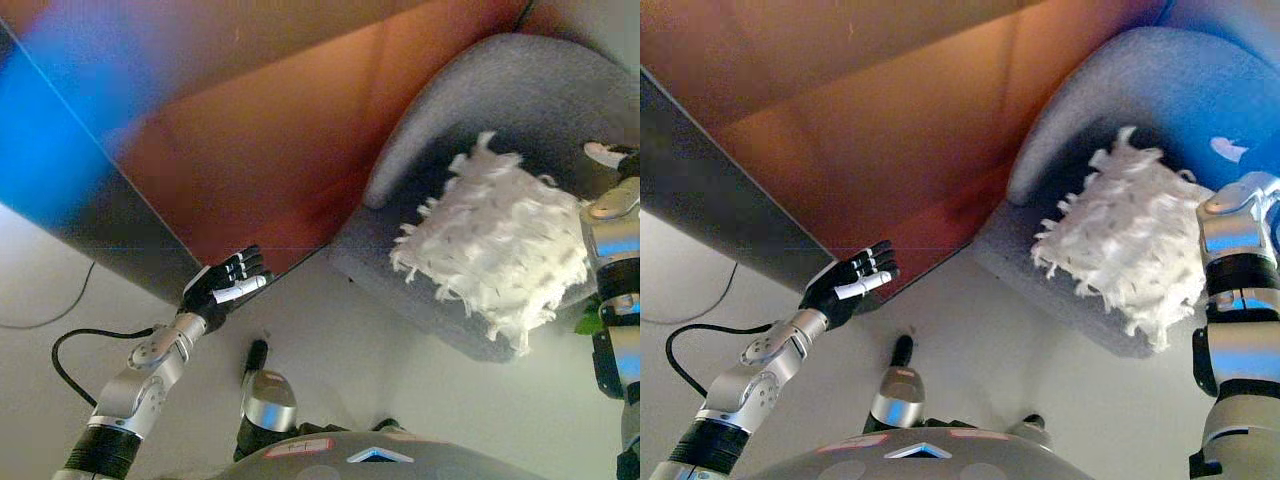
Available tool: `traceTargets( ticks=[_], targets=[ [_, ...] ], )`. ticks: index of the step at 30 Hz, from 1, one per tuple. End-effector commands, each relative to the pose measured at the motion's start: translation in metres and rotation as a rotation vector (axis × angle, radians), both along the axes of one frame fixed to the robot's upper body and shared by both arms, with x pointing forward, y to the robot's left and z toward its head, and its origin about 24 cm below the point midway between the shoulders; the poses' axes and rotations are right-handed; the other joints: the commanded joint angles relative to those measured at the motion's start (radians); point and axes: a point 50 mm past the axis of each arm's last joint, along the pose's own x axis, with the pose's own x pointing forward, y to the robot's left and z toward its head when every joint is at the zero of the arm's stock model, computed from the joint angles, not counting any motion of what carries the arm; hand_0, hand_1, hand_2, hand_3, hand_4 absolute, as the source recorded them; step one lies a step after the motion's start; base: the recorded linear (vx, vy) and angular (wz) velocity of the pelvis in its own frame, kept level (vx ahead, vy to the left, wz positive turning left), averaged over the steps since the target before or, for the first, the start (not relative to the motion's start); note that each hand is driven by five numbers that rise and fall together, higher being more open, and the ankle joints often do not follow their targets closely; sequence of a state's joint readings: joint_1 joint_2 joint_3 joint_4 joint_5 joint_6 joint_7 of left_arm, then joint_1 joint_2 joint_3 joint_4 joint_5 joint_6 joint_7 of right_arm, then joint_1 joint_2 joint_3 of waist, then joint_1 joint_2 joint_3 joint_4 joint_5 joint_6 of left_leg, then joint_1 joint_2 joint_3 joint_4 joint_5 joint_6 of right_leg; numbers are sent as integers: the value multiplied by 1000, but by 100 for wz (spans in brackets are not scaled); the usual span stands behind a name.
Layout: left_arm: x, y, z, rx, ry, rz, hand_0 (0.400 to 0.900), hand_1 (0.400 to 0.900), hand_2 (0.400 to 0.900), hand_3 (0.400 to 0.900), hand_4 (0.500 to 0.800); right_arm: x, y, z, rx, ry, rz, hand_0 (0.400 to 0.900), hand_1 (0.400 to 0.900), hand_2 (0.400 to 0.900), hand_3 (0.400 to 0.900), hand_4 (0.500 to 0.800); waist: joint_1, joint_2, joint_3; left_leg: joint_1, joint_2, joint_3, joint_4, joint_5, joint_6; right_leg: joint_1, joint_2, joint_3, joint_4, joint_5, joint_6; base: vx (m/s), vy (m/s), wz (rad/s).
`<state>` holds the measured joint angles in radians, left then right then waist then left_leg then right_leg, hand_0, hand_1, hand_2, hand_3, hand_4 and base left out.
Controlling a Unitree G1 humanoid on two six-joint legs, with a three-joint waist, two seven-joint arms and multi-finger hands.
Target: Pick up the pillow and put it on the sofa.
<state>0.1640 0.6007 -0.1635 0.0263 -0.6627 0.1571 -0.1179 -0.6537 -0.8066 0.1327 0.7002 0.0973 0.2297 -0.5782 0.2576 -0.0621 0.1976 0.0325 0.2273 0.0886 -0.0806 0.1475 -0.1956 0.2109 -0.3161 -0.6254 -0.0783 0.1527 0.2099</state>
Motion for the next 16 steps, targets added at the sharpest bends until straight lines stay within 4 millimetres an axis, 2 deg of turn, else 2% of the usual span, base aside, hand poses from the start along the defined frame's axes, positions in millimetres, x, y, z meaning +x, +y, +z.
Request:
traceTargets(
  ticks=[1,4,5,7,11,13,16],
  targets=[
    [24,-35,40,-62,-248,-105,900,900,900,900,800,-4,12,48,-54,-285,96,900,900,900,900,800,-11,4,-81,121,4,115,0,-114,70,-71,-102,40,47,145,52,-107,77,-34],
    [30,-35,38,-49,-282,-49,900,900,900,900,800,-12,47,9,67,-301,249,900,900,900,900,800,-70,3,-80,136,-3,141,20,-128,84,-91,-108,95,64,164,52,-90,47,-48],
    [31,-34,38,-44,-288,-32,900,900,900,900,800,-18,53,-1,97,-298,280,900,900,900,900,800,-84,2,-80,137,-3,147,29,-133,87,-96,-108,108,67,167,52,-95,16,-50],
    [32,-33,37,-30,-307,8,900,900,900,900,800,-36,68,-35,234,-274,359,900,900,900,900,800,-122,-2,-82,137,-3,164,56,-147,97,-115,-109,145,79,173,52,-101,13,-50],
    [36,-23,32,-23,-309,92,900,900,900,900,800,-64,91,-85,410,-120,491,900,900,900,900,800,-202,-6,-92,141,-1,210,97,-169,104,-146,-105,214,95,176,52,-107,23,-50],
    [37,-21,32,-26,-307,124,900,900,900,900,800,-74,101,-104,501,-40,522,900,900,900,900,800,-231,-6,-97,144,-2,229,111,-180,108,-154,-103,236,93,173,52,-96,30,-43],
    [30,-17,28,-48,-294,153,900,900,900,900,800,-98,119,-139,683,96,556,900,900,900,900,800,-273,-5,-106,157,-4,264,115,-190,109,-169,-101,266,91,170,52,-86,31,-33]
  ],
)
